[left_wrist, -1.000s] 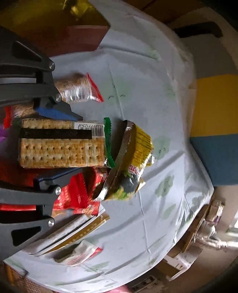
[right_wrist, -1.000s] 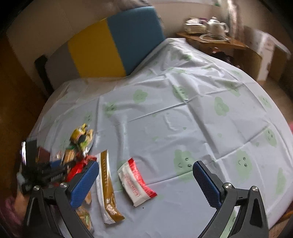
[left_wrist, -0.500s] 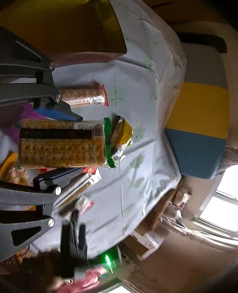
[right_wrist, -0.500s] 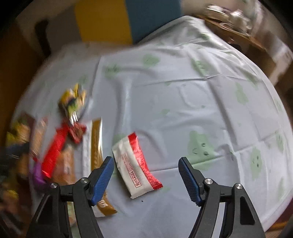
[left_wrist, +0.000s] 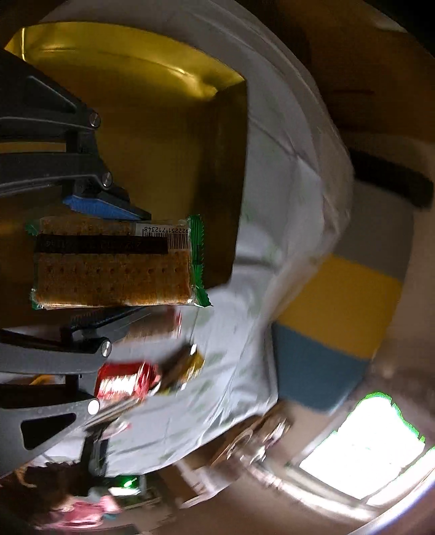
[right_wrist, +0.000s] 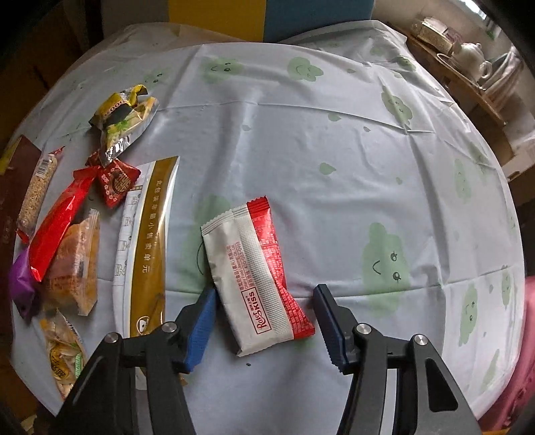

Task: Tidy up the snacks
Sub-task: 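Drop the cracker pack into the tray with left gripper while right grasps the wafer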

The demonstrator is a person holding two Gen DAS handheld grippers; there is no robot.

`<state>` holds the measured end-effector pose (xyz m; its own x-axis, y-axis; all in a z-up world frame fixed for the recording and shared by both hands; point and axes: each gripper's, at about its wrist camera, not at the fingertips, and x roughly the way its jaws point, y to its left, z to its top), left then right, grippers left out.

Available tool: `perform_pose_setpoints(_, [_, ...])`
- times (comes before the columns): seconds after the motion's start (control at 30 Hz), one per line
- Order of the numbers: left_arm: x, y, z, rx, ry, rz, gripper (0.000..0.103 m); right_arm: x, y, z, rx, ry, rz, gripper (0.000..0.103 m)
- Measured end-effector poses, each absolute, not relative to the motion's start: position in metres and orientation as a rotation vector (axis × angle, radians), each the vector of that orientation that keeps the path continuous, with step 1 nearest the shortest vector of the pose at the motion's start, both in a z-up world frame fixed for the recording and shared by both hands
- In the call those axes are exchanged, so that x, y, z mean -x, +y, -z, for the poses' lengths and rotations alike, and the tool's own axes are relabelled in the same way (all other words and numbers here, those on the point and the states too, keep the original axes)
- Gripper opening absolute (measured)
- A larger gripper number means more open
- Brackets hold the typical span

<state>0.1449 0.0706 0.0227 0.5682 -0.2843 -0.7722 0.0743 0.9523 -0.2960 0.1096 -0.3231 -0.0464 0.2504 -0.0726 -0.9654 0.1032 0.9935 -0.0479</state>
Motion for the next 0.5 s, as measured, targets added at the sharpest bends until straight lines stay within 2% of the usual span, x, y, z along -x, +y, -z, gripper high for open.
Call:
perform_pose_setpoints(0.37, [-0.218, 0.05, 0.03, 0.278, 1.11, 0.145, 0.048, -0.11, -0.304, 0.047, 0.064, 1.295, 0.104, 0.054])
perform_pose_setpoints(0.5, [-0.212, 0.045, 0.029, 0.262, 1.07, 0.137, 0.052, -0.109, -0.302, 0.047, 0.06, 1.297, 0.1, 0.054])
